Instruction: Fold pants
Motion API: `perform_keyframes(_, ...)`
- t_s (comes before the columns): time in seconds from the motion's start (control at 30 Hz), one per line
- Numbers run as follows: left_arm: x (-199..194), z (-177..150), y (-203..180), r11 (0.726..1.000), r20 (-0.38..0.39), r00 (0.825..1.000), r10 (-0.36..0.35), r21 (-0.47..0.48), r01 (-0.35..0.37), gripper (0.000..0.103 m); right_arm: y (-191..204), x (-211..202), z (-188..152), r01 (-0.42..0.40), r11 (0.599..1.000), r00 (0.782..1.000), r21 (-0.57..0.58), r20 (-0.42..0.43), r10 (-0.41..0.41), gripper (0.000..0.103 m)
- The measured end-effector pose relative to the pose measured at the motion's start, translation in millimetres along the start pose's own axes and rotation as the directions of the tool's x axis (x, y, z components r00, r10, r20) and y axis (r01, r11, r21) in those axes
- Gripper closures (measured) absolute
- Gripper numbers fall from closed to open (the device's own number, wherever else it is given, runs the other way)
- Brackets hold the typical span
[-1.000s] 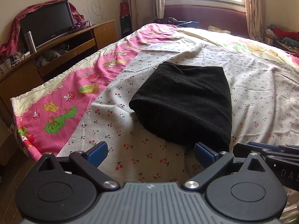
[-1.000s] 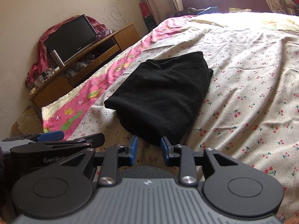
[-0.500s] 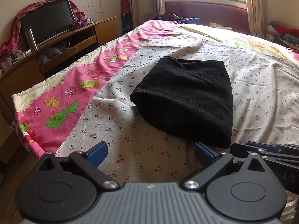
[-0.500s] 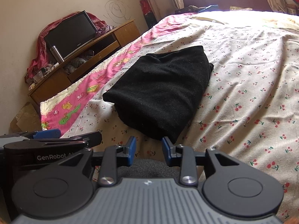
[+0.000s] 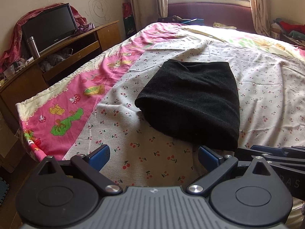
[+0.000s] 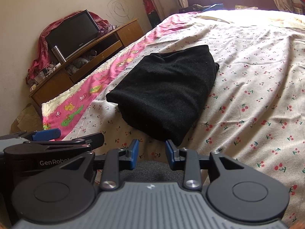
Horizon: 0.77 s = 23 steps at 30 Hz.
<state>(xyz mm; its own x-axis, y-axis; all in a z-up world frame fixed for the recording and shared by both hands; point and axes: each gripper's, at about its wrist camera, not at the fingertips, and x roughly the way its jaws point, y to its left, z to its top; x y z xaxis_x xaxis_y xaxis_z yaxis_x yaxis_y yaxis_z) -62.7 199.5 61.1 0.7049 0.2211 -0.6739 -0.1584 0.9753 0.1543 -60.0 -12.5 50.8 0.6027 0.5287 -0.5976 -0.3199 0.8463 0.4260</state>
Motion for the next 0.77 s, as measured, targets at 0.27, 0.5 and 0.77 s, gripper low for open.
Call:
perform_keyframes(0.27,-0.4,0.9,-0.1,1.000,0.003,1.000,0.006,0.007,-0.006,0.000,-1.4,0.0,-0.2,-0.005,1.000,1.000,0.004,-0.004,0.005,0.070)
perform_keyframes(0.5,-2.9,2.8,-1.3,1.000,0.013,1.000,0.015,0.020,-0.015,0.000,-0.9,-0.6,-0.4,-0.007,1.000,1.000,0.005,-0.001,0.007,0.070)
perform_keyframes(0.77,-6.3,1.7,-3.4,0.999,0.024,0.999,0.028,0.024,-0.028,0.000,-1.2,-1.1,-0.4,-0.009,1.000,1.000,0.007,0.000,0.009,0.070)
